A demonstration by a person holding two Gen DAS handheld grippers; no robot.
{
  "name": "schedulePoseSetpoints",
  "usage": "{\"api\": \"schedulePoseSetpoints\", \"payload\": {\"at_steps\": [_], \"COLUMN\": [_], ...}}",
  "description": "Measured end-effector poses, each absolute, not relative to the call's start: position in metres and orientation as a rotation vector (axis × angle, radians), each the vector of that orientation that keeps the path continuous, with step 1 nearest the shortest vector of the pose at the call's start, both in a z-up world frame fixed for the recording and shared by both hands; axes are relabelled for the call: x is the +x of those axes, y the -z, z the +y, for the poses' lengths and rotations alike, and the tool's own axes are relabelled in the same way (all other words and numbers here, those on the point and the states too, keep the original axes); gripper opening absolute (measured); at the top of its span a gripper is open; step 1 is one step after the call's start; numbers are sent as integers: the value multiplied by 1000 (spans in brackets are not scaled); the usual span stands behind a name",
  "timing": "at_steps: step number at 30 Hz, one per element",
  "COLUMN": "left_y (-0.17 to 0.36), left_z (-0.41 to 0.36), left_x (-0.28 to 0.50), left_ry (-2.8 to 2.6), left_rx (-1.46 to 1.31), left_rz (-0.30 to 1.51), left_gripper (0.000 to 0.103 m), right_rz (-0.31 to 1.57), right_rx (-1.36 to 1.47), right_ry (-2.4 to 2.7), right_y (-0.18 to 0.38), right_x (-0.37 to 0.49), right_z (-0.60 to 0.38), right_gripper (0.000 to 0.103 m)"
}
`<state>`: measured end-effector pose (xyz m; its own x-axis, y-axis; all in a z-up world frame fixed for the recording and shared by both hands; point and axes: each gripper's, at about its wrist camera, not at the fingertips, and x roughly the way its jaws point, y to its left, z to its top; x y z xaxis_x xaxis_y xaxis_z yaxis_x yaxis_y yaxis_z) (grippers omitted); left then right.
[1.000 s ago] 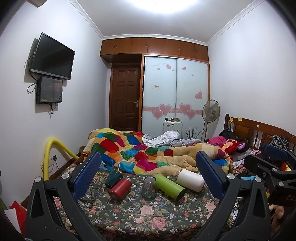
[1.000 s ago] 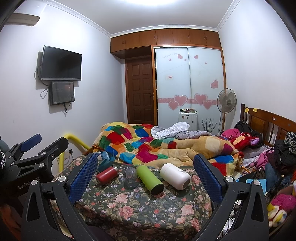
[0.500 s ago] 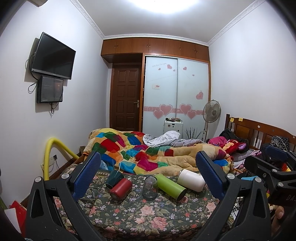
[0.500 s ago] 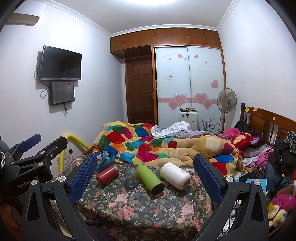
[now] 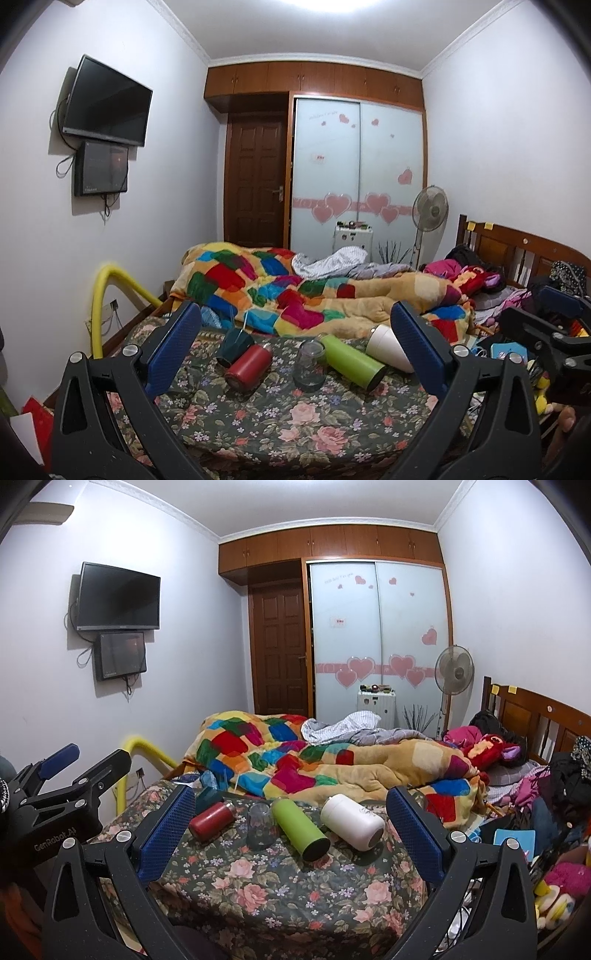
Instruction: Flip cup upright
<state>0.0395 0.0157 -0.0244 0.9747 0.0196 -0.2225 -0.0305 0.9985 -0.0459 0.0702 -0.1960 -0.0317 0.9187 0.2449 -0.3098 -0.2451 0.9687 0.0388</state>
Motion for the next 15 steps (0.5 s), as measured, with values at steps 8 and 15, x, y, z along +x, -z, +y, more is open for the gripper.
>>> {"api": "schedulePoseSetpoints", "payload": {"at_steps": [8,15], "left_y": [79,164], "left_z": [41,82], "left_x": [123,225], "left_ry": [-33,-21], "left_rx": [-57,-29], "left_rz": [443,705], "left_gripper": [103,103], "right_rz": [392,487], "right_rx": [-9,-17], "right_ry": [-243,-225], "right_y": [49,69], "right_x": [97,130], "right_z": [-193,-194], "right_gripper": [103,103]}}
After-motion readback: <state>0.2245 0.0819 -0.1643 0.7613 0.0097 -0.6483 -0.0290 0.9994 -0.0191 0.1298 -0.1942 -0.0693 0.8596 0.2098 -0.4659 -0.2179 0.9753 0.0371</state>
